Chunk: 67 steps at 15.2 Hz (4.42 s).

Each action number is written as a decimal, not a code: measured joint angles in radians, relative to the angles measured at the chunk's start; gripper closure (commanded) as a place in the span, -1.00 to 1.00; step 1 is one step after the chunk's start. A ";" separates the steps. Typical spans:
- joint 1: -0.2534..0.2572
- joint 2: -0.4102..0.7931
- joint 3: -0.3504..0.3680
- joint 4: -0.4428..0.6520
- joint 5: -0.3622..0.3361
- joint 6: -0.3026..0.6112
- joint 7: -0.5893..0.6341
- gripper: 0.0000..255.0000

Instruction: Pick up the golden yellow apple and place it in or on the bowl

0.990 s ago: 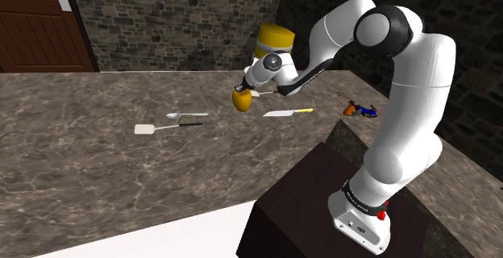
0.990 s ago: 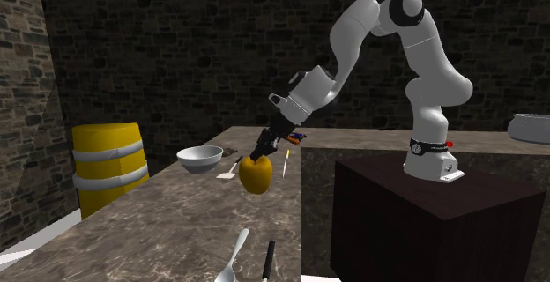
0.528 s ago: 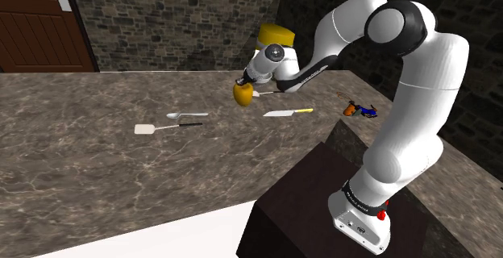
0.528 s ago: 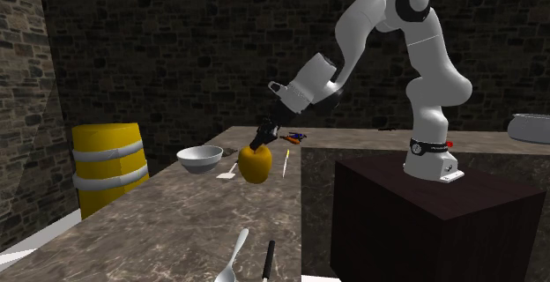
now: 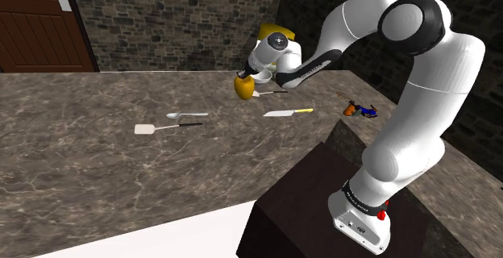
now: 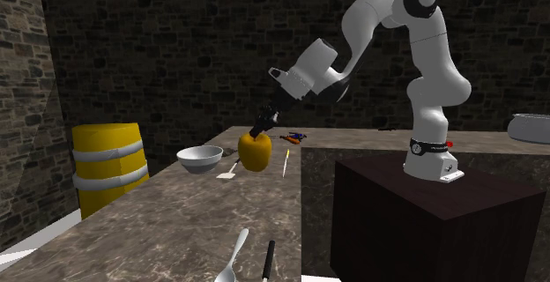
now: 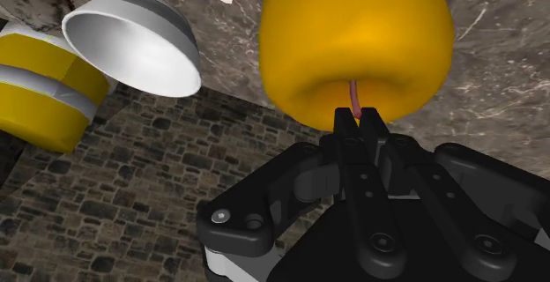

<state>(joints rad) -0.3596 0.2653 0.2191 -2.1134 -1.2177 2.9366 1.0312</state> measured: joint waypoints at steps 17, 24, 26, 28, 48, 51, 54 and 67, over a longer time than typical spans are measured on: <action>-0.138 -0.046 0.115 0.074 0.437 -0.065 -0.474 1.00; -0.252 0.099 0.167 0.293 0.601 -0.123 -0.747 1.00; -0.285 0.141 0.187 0.364 0.641 -0.150 -0.820 1.00; -0.302 0.190 0.200 0.445 0.666 -0.184 -0.876 1.00; -0.277 0.717 0.231 1.269 0.758 -0.475 -1.226 1.00; -0.281 0.719 0.225 1.235 0.751 -0.439 -1.214 1.00; -0.286 0.727 0.220 1.209 0.745 -0.406 -1.207 1.00; -0.283 0.791 0.187 1.158 0.716 -0.290 -1.174 1.00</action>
<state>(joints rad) -0.6425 1.0564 0.4058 -0.9558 -0.5012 2.6467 -0.1428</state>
